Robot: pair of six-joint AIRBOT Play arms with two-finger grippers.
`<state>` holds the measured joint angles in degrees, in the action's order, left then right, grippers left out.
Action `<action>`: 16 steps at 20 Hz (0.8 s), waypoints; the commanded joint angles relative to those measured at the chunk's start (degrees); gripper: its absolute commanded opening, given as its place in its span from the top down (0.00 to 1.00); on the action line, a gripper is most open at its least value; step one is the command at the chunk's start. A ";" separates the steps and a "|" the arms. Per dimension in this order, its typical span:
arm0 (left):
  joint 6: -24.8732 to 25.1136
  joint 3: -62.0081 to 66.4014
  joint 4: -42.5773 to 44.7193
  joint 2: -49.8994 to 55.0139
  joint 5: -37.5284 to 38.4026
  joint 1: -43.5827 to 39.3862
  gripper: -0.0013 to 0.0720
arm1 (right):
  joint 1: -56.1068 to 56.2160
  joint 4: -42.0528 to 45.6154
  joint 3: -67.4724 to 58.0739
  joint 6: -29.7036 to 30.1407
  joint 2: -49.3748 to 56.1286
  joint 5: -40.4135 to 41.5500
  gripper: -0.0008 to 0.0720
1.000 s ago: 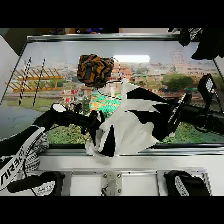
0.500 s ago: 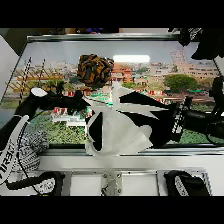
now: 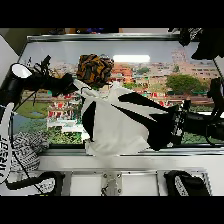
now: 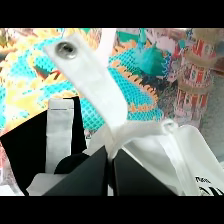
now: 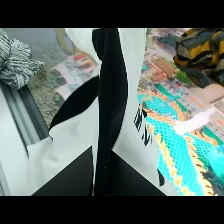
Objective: Fold the clothes and pants, and hang the long-sleeved shirts on hangers.
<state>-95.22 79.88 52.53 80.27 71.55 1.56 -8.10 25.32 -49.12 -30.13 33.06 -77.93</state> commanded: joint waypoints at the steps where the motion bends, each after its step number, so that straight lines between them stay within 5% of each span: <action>1: -0.13 4.55 2.12 0.02 1.77 0.09 0.96 | -0.02 2.19 -0.07 -1.44 -0.04 -0.85 0.97; 7: 0.74 10.60 1.97 0.02 4.15 0.02 0.96 | -0.02 6.16 -0.07 -3.78 -0.04 0.11 0.97; 16: 3.06 11.17 1.97 2.56 6.80 -5.38 0.96 | 0.00 -0.94 -0.07 -5.07 -0.02 7.34 0.97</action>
<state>-93.25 90.85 54.68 81.49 77.12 -2.17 -8.10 25.71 -49.12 -35.03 33.01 -71.37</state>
